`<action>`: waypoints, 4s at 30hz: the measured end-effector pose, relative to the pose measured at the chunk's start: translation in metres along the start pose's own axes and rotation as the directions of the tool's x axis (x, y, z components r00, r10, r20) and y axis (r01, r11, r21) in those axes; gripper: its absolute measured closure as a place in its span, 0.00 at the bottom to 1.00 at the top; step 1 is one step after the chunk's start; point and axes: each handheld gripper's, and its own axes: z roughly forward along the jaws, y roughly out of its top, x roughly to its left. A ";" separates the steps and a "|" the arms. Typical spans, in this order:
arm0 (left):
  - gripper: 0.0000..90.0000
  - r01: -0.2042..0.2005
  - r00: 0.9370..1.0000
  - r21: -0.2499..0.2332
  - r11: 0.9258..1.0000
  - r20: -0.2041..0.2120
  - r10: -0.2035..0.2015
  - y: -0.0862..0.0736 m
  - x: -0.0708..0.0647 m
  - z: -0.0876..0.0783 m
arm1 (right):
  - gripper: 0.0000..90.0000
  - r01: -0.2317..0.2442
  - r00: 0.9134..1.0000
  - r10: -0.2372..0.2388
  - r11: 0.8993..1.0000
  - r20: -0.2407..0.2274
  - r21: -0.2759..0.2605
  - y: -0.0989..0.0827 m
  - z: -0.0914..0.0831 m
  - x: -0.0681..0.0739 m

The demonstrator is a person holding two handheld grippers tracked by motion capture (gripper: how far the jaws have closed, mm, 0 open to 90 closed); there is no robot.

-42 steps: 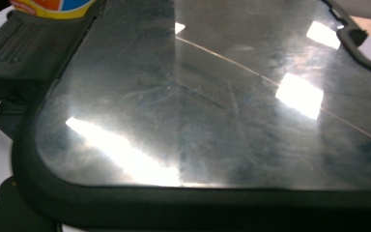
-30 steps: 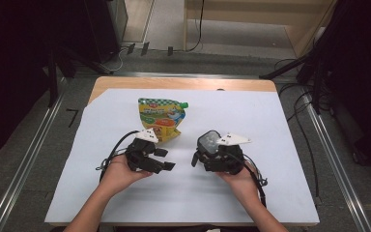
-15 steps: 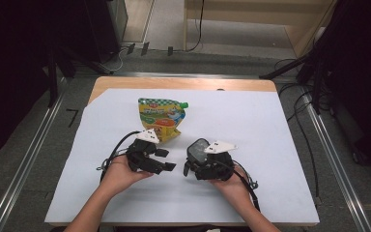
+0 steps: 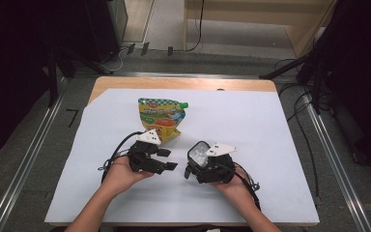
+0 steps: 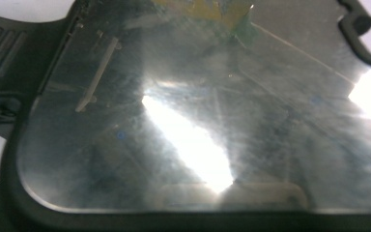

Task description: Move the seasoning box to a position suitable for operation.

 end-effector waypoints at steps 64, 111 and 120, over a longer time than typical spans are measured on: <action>1.00 0.000 0.998 0.027 1.000 0.067 -0.002 0.014 -0.024 0.039 | 1.00 -0.079 0.997 0.080 0.997 -0.018 0.018 -0.003 -0.066 -0.024; 0.75 0.019 0.997 0.063 0.998 0.079 -0.024 0.018 -0.026 0.020 | 1.00 -0.118 0.988 0.117 0.993 -0.097 -0.007 -0.002 -0.111 -0.002; 0.61 0.007 0.999 0.023 1.000 0.054 -0.008 0.015 -0.017 0.016 | 1.00 -0.048 0.984 0.055 0.998 -0.167 0.050 -0.001 -0.090 0.023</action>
